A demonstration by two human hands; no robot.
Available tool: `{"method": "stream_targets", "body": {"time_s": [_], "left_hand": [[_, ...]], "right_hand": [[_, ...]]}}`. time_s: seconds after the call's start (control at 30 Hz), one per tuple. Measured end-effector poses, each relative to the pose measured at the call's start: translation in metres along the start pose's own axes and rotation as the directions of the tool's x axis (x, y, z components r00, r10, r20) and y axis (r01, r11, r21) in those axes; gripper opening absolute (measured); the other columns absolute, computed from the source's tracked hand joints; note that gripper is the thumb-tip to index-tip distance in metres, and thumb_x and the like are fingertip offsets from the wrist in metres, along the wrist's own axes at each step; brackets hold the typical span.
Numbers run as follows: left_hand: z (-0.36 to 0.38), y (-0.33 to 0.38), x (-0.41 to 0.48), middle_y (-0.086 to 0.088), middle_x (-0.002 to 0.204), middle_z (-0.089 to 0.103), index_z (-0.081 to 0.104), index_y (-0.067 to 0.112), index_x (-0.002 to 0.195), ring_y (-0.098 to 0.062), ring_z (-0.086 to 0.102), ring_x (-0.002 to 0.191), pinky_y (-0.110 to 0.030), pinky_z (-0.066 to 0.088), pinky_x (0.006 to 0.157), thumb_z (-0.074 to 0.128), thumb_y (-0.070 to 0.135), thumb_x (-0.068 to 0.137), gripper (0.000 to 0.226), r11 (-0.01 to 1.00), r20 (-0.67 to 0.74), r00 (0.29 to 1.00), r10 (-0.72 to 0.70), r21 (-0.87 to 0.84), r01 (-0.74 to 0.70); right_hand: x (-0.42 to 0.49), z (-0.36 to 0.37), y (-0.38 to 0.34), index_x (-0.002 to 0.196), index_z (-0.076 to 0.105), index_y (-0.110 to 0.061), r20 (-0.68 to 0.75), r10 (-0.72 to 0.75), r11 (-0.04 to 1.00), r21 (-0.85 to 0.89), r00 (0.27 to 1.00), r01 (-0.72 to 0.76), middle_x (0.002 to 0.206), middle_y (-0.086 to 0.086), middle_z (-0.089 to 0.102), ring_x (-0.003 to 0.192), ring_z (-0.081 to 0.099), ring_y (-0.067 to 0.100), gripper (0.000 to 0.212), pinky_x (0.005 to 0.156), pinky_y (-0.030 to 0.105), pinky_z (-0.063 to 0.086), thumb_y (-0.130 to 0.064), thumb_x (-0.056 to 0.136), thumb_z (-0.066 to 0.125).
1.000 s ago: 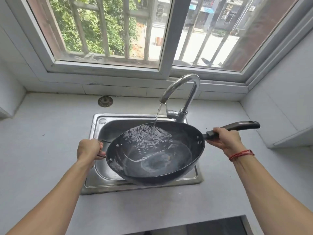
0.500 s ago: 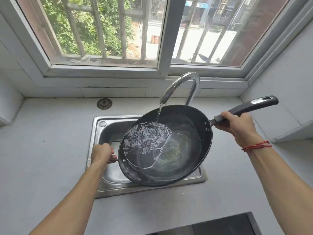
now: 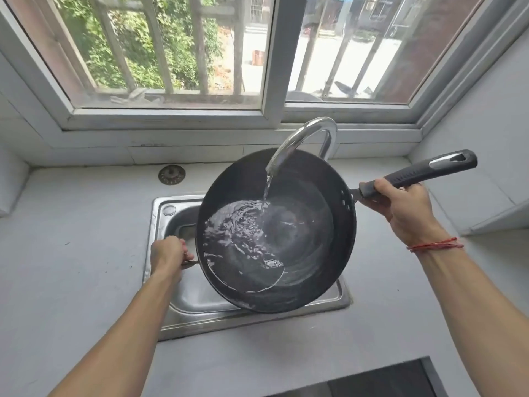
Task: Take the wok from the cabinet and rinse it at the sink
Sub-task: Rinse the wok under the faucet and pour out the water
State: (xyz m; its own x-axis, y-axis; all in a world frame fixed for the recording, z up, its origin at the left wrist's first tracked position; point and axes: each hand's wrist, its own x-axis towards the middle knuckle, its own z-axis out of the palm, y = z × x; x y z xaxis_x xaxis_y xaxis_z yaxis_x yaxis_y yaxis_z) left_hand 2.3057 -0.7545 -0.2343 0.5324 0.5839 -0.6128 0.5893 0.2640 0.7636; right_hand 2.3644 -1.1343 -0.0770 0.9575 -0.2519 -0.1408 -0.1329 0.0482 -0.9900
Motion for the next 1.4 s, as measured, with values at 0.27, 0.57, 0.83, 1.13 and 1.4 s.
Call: {"method": "stream_targets", "body": {"time_s": [0.27, 0.57, 0.83, 1.13, 1.4], "left_hand": [[0.000, 0.016, -0.001, -0.010, 0.062, 0.048, 0.055, 0.006, 0.073, -0.024, 0.044, 0.049, -0.030, 0.040, 0.050, 0.033, -0.003, 0.081, 0.025, 0.995, -0.114, 0.992, 0.052, -0.074, -0.061], [-0.012, 0.045, 0.006, -0.007, 0.060, 0.041, 0.057, 0.009, 0.078, -0.019, 0.037, 0.051, -0.043, 0.049, 0.066, 0.040, -0.002, 0.080, 0.021, 0.971, -0.139, 0.988, 0.070, -0.216, -0.099], [-0.028, 0.075, 0.007, -0.002, 0.062, 0.036, 0.043, 0.017, 0.070, -0.014, 0.030, 0.049, -0.027, 0.043, 0.050, 0.044, 0.002, 0.085, 0.021, 0.935, -0.214, 0.965, 0.153, -0.284, -0.212], [-0.057, 0.096, 0.009, -0.003, 0.066, 0.042, 0.049, 0.014, 0.072, -0.013, 0.037, 0.052, -0.030, 0.042, 0.053, 0.045, 0.005, 0.088, 0.019, 0.911, -0.308, 0.922, 0.235, -0.261, -0.320], [-0.079, 0.104, 0.000, -0.002, 0.064, 0.040, 0.051, 0.014, 0.073, -0.012, 0.036, 0.048, -0.027, 0.040, 0.053, 0.038, 0.006, 0.090, 0.023, 0.906, -0.304, 0.898, 0.317, -0.184, -0.382]], "right_hand": [[0.010, 0.009, 0.002, 0.092, 0.056, 0.008, 0.071, -0.018, 0.997, 0.078, 0.997, 0.013, 0.075, 0.013, 0.069, 0.095, 0.070, 0.036, 0.011, 0.084, 0.045, 0.058, 0.001, 0.097, 0.049], [0.022, 0.015, 0.029, 0.093, 0.055, 0.008, 0.143, 0.051, 0.952, 0.292, 0.988, -0.092, 0.100, 0.022, 0.068, 0.101, 0.067, 0.039, 0.013, 0.085, 0.044, 0.057, 0.001, 0.100, 0.046], [0.029, 0.031, 0.052, 0.087, 0.073, 0.007, 0.218, 0.078, 0.891, 0.422, 0.973, -0.166, 0.110, 0.022, 0.067, 0.110, 0.065, 0.037, 0.034, 0.092, 0.043, 0.055, -0.003, 0.101, 0.044], [0.036, 0.057, 0.088, 0.111, 0.055, 0.016, 0.331, 0.149, 0.727, 0.602, 0.932, -0.331, 0.106, 0.024, 0.064, 0.111, 0.061, 0.035, 0.026, 0.101, 0.044, 0.049, -0.003, 0.099, 0.044], [0.036, 0.074, 0.124, 0.118, 0.051, 0.017, 0.394, 0.241, 0.591, 0.665, 0.887, -0.457, 0.116, 0.026, 0.060, 0.107, 0.063, 0.035, 0.035, 0.089, 0.045, 0.055, -0.004, 0.090, 0.055]]}}
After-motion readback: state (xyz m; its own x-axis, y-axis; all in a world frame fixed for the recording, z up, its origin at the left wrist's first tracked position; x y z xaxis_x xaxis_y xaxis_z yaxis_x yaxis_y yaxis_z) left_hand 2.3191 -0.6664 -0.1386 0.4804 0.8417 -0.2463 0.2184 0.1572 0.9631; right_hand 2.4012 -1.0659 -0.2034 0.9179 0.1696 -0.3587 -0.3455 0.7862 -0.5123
